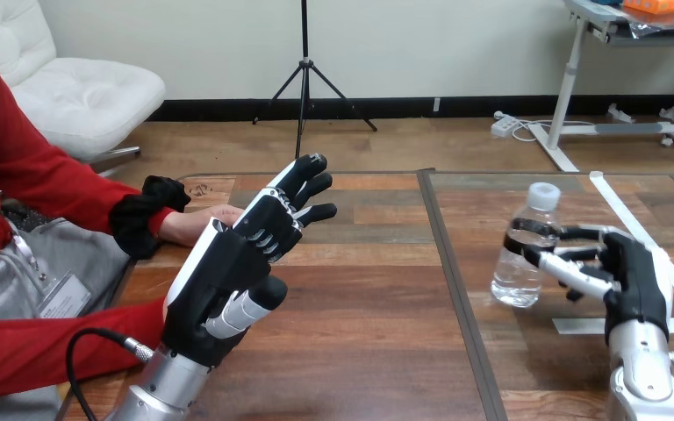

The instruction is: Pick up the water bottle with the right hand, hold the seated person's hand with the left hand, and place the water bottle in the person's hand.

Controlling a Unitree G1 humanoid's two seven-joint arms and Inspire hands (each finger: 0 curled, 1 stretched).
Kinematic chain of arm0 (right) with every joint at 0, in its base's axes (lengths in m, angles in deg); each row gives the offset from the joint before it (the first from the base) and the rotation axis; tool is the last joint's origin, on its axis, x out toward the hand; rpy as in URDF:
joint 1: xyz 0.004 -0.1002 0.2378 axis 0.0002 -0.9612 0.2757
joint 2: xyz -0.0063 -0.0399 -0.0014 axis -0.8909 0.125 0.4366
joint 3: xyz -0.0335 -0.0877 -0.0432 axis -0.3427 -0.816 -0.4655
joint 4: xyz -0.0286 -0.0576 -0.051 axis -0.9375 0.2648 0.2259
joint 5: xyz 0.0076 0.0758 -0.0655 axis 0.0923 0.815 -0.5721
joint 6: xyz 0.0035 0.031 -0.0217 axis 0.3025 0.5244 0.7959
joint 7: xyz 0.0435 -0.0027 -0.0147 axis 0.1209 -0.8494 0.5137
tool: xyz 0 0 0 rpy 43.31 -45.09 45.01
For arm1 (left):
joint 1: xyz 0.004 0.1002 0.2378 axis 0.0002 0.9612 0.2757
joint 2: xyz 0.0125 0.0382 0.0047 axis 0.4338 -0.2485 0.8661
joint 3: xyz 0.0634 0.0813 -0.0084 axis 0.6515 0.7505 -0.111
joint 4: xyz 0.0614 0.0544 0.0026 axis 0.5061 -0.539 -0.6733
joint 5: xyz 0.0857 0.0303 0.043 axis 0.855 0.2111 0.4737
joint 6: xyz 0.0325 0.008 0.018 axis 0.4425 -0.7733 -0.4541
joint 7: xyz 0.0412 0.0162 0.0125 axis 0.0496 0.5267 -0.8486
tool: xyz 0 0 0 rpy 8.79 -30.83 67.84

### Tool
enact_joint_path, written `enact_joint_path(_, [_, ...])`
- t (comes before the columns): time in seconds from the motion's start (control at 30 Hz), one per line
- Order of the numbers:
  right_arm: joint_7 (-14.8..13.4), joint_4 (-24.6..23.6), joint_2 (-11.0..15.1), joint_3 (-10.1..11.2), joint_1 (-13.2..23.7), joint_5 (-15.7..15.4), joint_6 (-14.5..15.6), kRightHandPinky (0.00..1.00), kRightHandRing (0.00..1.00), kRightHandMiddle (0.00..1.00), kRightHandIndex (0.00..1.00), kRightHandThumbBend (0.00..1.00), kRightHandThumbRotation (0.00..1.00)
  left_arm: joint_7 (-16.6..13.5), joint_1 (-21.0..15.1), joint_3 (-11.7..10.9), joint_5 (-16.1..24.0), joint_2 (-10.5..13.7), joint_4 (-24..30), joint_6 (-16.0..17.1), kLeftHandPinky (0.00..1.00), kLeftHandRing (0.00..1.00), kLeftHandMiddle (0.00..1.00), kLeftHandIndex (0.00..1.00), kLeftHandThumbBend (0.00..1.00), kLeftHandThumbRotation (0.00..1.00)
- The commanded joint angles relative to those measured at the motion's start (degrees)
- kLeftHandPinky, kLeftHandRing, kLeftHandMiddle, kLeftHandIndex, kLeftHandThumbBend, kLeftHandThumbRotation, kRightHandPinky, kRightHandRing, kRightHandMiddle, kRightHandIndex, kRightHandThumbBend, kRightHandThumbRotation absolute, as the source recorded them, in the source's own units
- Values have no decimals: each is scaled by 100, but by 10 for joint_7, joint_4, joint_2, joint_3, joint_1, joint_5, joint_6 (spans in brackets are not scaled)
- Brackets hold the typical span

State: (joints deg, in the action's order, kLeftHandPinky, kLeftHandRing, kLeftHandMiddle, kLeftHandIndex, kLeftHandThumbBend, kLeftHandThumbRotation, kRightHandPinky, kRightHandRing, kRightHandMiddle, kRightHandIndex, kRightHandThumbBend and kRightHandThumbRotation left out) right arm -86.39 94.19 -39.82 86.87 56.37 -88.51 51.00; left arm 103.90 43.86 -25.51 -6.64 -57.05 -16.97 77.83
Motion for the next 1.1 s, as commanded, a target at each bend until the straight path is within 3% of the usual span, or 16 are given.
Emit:
enact_joint_path(0.0, [8,-51,-5,-11,8,-4,-17,20,27,40,55,86,0,-7,-18,1,7,4,11,9,85,94,96,93,100,79])
enact_joint_path(0.5, [5,-103,-5,-27,-7,-19,13,23,32,45,57,88,5,-15,-16,2,15,1,13,5,85,94,96,93,100,79])
enact_joint_path(0.8, [13,-109,0,-35,-10,-26,39,29,41,54,65,88,14,-16,-17,2,15,1,12,11,85,93,96,93,100,79])
enact_joint_path(1.07, [27,-97,7,-43,-10,-35,43,39,52,62,74,92,27,-18,-16,3,18,4,15,6,85,94,96,93,100,79])
